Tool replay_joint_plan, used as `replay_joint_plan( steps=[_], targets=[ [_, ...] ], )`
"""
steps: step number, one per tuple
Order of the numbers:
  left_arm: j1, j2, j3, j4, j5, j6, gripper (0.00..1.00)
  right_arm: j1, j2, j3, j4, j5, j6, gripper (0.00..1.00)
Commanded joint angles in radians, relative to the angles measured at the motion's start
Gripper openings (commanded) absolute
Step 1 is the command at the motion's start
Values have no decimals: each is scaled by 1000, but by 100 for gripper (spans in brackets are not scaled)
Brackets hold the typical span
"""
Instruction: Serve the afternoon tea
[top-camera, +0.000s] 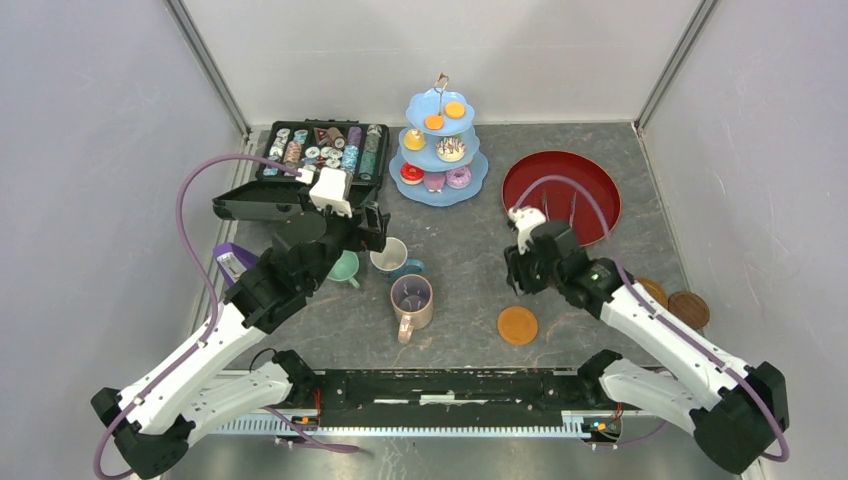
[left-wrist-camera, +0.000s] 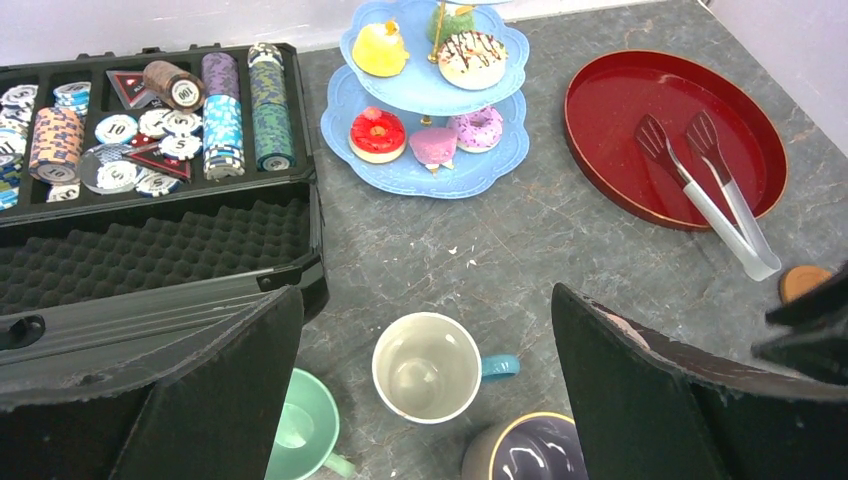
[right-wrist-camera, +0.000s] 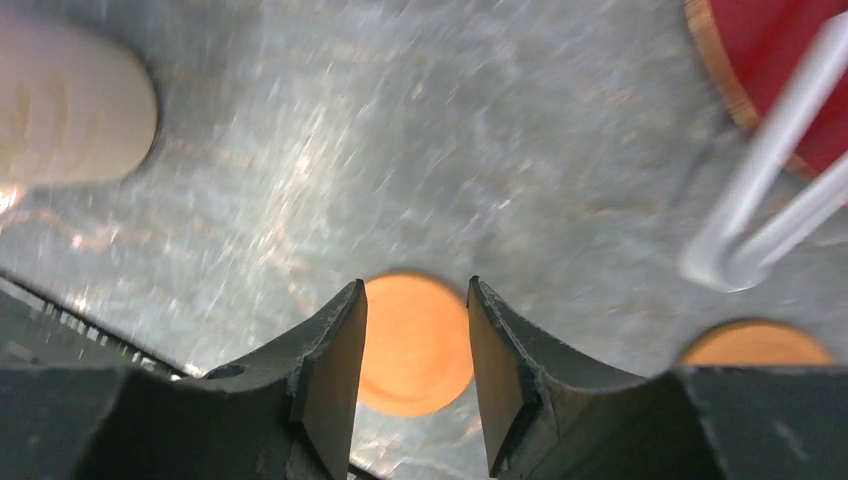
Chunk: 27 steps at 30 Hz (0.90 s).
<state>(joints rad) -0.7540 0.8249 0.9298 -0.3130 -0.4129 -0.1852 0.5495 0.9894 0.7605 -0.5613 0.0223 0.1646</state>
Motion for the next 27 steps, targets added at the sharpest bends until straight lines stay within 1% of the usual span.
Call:
replay_joint_plan(
  steps=[1,3,6,9,12,16,21,23,27],
  targets=[
    [1,-8,73,-12,3,9,100,143,-31,-84,-39,33,161,46],
    [0,-13,97,-31,10,4,100,205,-23,-120,-10,42,205,43],
    [0,-28,133,-59,31,-8,100,292,15,-154,-5,98,241,42],
    [1,-36,166,-94,58,-21,100,341,42,-197,2,156,274,40],
    [1,-42,184,-121,72,-32,100,349,9,-257,44,202,308,37],
    [1,-47,181,-121,69,-33,100,350,-33,-330,135,253,355,29],
    [0,-30,185,-112,59,-17,100,350,8,-350,210,299,396,21],
    [0,-30,182,-100,53,-13,100,350,29,-358,238,325,411,21],
    [1,-25,170,-68,33,-5,100,348,78,-377,329,369,429,25]
  ],
)
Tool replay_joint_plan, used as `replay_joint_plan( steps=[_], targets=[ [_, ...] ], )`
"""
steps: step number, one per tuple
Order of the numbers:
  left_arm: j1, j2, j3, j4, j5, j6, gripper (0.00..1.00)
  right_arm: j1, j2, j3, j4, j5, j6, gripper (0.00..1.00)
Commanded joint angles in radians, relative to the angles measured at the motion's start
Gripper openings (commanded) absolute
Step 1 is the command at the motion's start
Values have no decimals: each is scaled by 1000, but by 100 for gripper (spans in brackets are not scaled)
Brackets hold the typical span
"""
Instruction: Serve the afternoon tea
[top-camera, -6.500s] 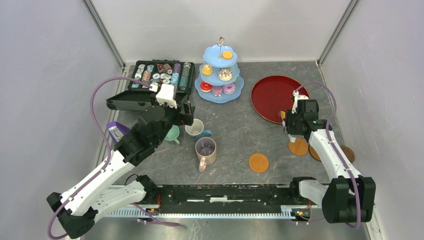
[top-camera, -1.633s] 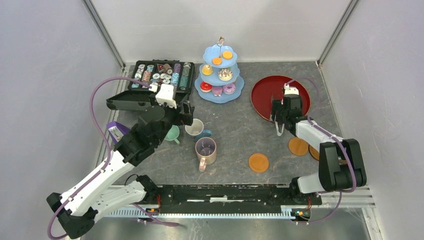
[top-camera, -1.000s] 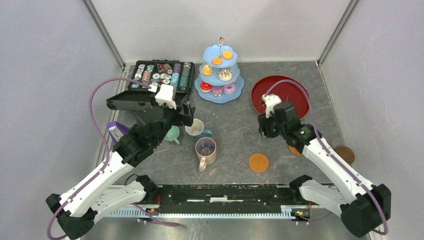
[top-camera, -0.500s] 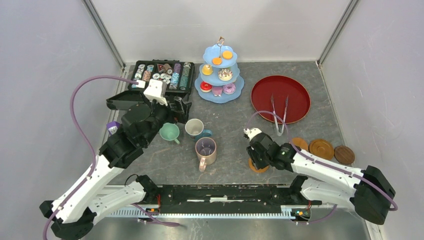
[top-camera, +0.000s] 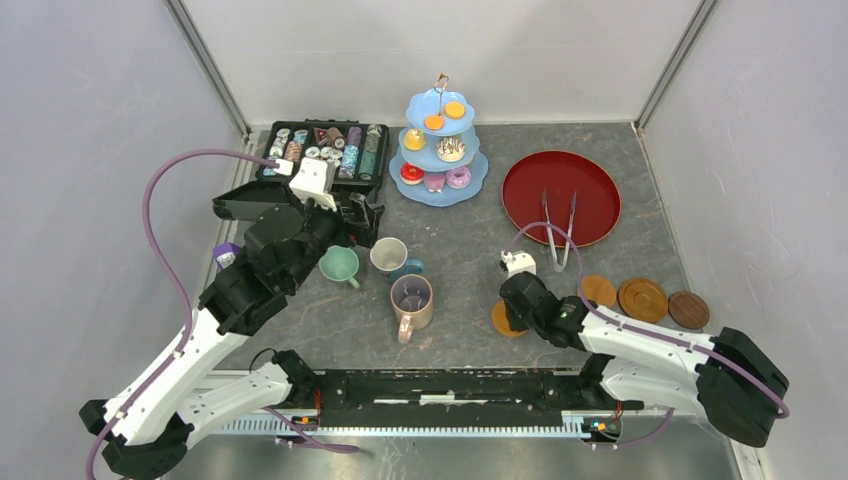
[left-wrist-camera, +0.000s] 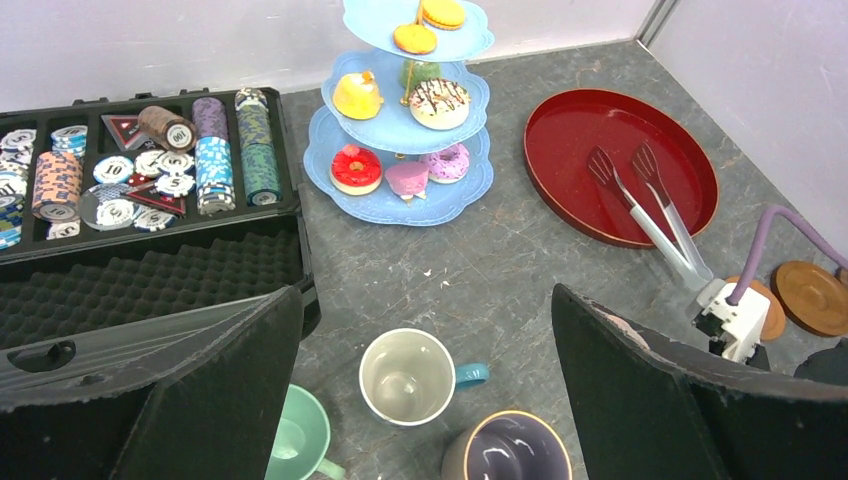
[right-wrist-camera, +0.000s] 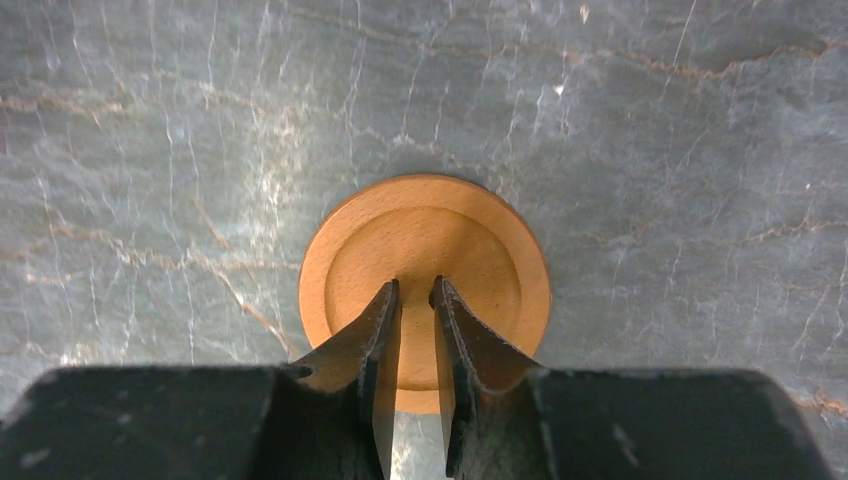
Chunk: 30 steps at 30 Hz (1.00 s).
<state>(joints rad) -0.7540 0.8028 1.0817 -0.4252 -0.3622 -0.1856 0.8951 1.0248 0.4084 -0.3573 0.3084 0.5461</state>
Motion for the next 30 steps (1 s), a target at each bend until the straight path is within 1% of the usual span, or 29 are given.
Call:
replay_joint_plan(
  steps=[1,7,12,15,22,25,28,30],
  targets=[
    [0,-1,14,52,-22,-3,100,3,58,-23,147,90,44,25],
    [1,1,-14,94,-68,14,100,-14,208,33,271,138,-9,27],
    [1,-5,-44,113,-103,34,100,-83,364,104,388,66,-56,28],
    [1,-7,-60,119,-122,46,100,-118,450,178,426,41,-76,29],
    [1,-22,-96,143,-156,64,100,-216,621,337,465,5,-138,30],
    [1,-28,-113,149,-164,67,100,-247,650,369,464,23,-169,30],
    [1,-29,-130,168,-166,65,100,-292,664,394,458,0,-184,31],
    [1,-22,-129,171,-152,62,100,-300,670,406,455,-7,-209,32]
  ],
)
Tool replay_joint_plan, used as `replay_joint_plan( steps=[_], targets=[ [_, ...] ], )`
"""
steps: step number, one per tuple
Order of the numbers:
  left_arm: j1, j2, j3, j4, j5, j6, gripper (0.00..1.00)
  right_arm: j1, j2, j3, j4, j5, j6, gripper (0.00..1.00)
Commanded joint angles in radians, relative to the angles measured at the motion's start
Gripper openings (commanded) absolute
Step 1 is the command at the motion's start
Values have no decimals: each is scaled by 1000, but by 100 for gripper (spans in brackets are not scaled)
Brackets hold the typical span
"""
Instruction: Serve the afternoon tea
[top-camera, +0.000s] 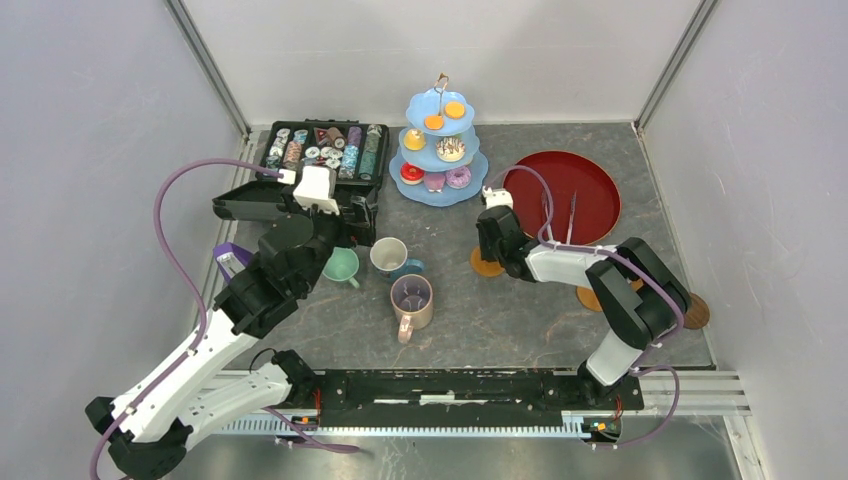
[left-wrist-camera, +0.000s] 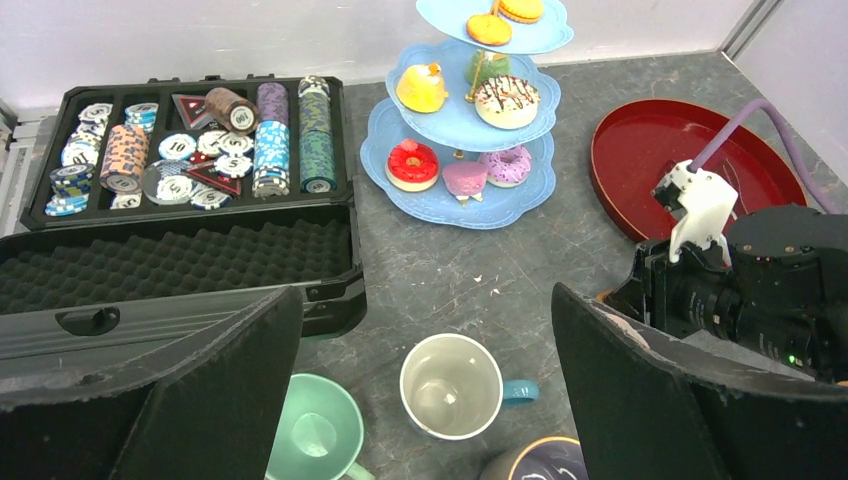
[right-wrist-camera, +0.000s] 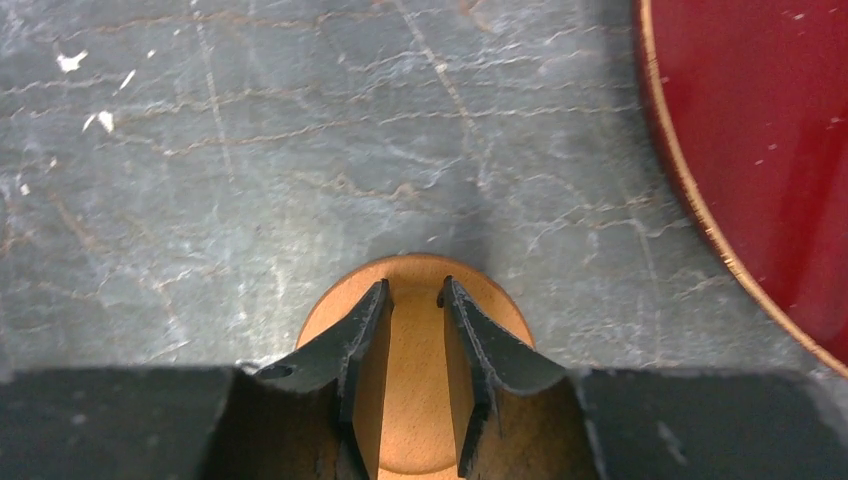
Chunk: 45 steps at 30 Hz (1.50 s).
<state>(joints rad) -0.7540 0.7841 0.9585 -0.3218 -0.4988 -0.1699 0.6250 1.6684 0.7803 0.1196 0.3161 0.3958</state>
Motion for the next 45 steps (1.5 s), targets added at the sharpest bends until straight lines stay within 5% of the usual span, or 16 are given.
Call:
replay_joint_plan(
  steps=[1,13,25,30,36,45],
  targets=[
    [1,-2,-5,66,-9,46,100,-30,30,42,-30,-16,-73,33],
    [1,1,-25,75,12,41,100,-21,-56,-91,-67,-125,-73,43],
    [-2,-31,-33,75,23,35,100,143,-553,-516,-339,-176,219,47],
    [-2,-38,-33,72,31,30,100,176,-734,-571,-492,-223,320,49],
    [-2,-51,-30,70,51,21,100,185,-890,-455,-721,-167,324,57],
    [-2,-39,-26,70,75,8,100,170,-857,-154,-831,202,232,85]
  ],
)
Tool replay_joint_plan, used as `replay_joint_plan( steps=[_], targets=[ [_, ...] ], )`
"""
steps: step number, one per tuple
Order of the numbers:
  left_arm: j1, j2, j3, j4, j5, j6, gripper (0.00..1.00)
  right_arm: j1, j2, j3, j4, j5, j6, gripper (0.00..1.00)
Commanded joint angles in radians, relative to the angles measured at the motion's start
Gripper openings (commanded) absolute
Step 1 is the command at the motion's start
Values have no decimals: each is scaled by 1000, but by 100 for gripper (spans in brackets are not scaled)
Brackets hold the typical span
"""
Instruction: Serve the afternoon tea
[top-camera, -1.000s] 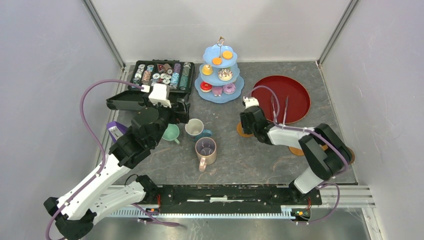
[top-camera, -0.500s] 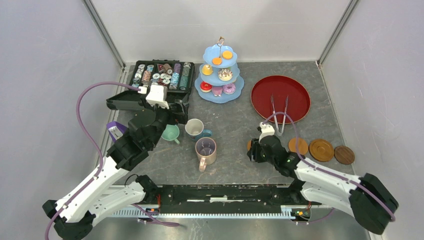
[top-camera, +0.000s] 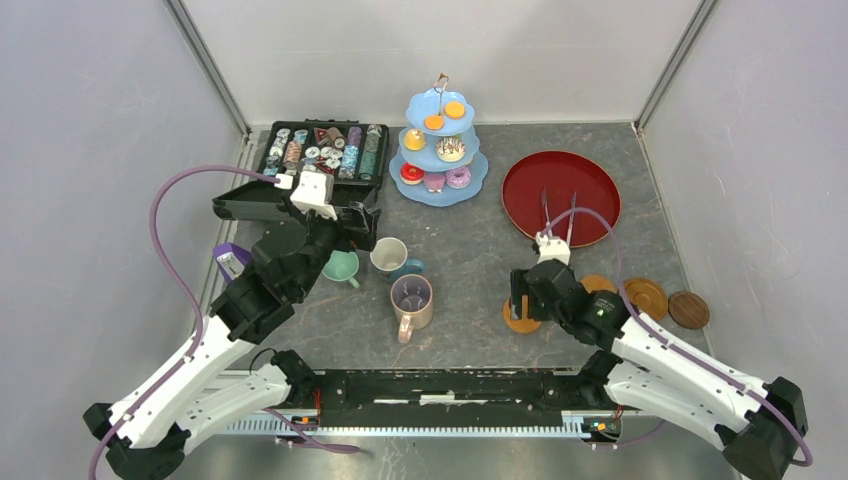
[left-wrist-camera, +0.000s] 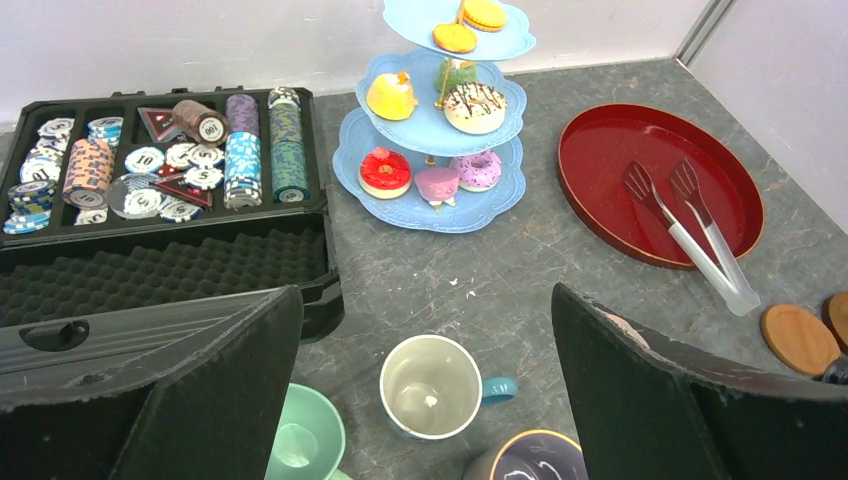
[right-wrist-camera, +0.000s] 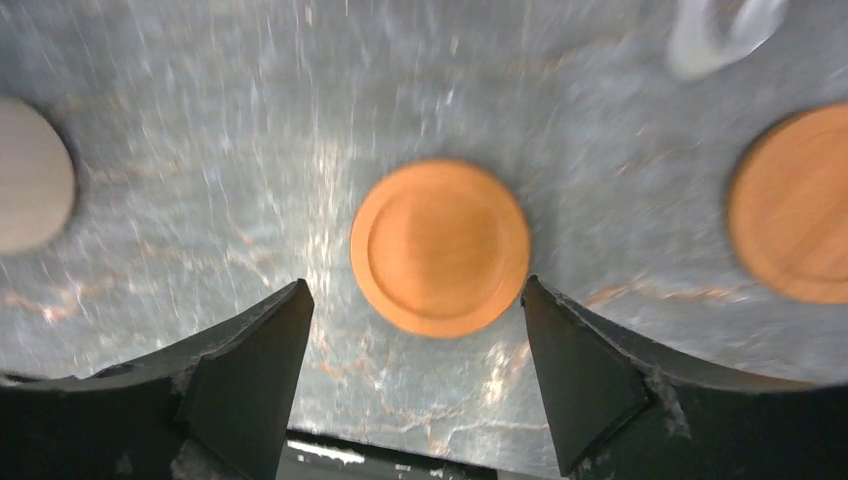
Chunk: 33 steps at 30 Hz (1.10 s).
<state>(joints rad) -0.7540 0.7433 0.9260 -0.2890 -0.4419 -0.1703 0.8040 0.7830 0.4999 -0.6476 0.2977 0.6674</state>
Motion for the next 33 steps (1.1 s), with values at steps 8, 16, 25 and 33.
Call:
replay_joint_plan(
  steps=[8,16,25,33],
  targets=[
    [-2,19,13,25,22,11,100,-177,102,107,105,-28,-263,63],
    [-2,39,22,20,23,9,100,-45,144,5,131,-41,-203,47],
    [-1,56,27,21,18,5,100,-33,241,-59,362,-24,-191,33],
    [-1,63,27,26,-8,11,100,-39,427,-115,635,124,-161,31]
  ],
)
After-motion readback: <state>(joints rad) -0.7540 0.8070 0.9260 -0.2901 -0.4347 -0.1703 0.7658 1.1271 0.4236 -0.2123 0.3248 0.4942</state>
